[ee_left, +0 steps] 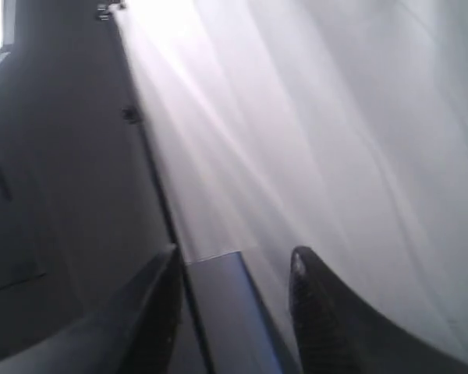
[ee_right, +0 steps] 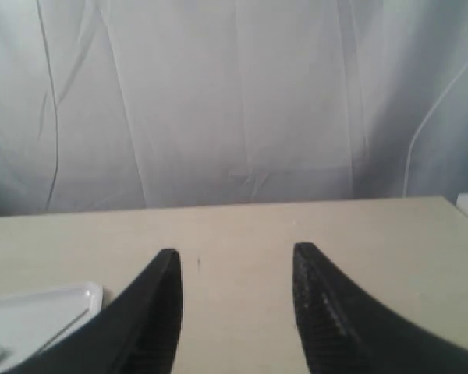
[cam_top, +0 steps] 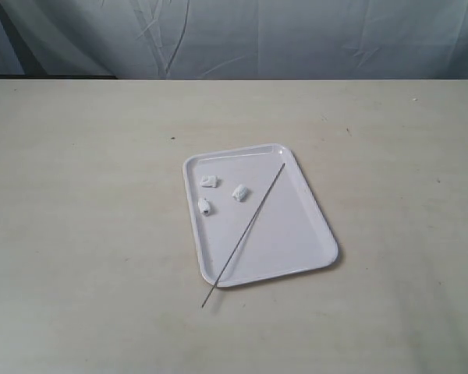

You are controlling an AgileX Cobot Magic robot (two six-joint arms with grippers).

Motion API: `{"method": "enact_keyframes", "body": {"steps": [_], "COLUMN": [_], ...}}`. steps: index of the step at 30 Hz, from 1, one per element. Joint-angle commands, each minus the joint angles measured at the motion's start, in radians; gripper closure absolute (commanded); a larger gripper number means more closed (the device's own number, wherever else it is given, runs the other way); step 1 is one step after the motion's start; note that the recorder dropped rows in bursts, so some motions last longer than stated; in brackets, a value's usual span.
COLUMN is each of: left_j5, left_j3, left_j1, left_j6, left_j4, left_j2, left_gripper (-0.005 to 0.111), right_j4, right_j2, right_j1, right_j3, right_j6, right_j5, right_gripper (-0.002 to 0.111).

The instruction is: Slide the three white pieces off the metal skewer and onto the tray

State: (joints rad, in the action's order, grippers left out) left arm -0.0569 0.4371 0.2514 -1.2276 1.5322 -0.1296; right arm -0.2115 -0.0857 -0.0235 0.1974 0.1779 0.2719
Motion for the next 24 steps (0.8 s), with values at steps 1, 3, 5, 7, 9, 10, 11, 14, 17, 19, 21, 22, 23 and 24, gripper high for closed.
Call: {"method": "enact_keyframes", "body": {"steps": [1, 3, 5, 7, 9, 10, 11, 14, 17, 19, 21, 22, 23, 24], "left_j5": [0.34, 0.421, 0.449, 0.432, 0.387, 0.371, 0.343, 0.306, 0.258, 0.214, 0.183, 0.174, 0.169, 0.169], "left_j3": [-0.04, -0.073, -0.102, -0.141, -0.182, -0.199, -0.218, -0.252, -0.289, -0.323, -0.362, -0.377, -0.399, -0.413], "left_j1": [-0.115, -0.168, -0.215, -0.276, -0.326, -0.341, -0.357, -0.37, -0.353, -0.346, -0.326, -0.317, -0.305, -0.3], "left_j6": [0.131, 0.142, 0.214, 0.36, 0.524, 0.568, 0.612, 0.646, 0.646, 0.646, 0.65, 0.653, 0.666, 0.69], "left_j4": [-0.173, -0.194, -0.247, -0.343, -0.471, -0.521, -0.583, -0.657, -0.693, -0.695, -0.707, -0.712, -0.728, -0.76], "left_j2": [0.109, 0.13, 0.13, 0.13, 0.13, 0.13, 0.13, 0.13, 0.13, 0.13, 0.13, 0.13, 0.13, 0.13], "left_gripper": [0.063, 0.063, 0.063, 0.063, 0.063, 0.063, 0.063, 0.063, 0.063, 0.063, 0.063, 0.063, 0.063, 0.063], "right_j4": [0.004, 0.002, 0.026, 0.035, 0.055, 0.068, 0.095, 0.155, 0.198, 0.212, 0.212, 0.223, 0.23, 0.232], "right_j2": [0.006, 0.006, 0.011, 0.021, 0.03, 0.034, 0.039, 0.047, 0.056, 0.063, 0.063, 0.063, 0.063, 0.063], "right_j1": [-0.007, -0.007, -0.007, -0.007, -0.007, -0.005, -0.005, -0.005, -0.005, -0.005, -0.005, -0.005, -0.005, -0.005], "right_j3": [-0.092, -0.122, -0.145, -0.16, -0.169, -0.179, -0.192, -0.197, -0.197, -0.197, -0.197, -0.197, -0.197, -0.197], "right_j6": [0.006, 0.006, 0.006, 0.006, 0.006, 0.006, 0.006, -0.029, -0.093, -0.108, -0.108, -0.108, -0.108, -0.108], "right_j5": [-0.029, -0.039, -0.039, -0.021, -0.005, -0.005, -0.005, 0.014, 0.027, 0.027, 0.027, 0.027, 0.027, 0.027], "right_gripper": [0.065, 0.065, 0.065, 0.065, 0.065, 0.065, 0.065, 0.065, 0.065, 0.065, 0.065, 0.065, 0.065, 0.065]}}
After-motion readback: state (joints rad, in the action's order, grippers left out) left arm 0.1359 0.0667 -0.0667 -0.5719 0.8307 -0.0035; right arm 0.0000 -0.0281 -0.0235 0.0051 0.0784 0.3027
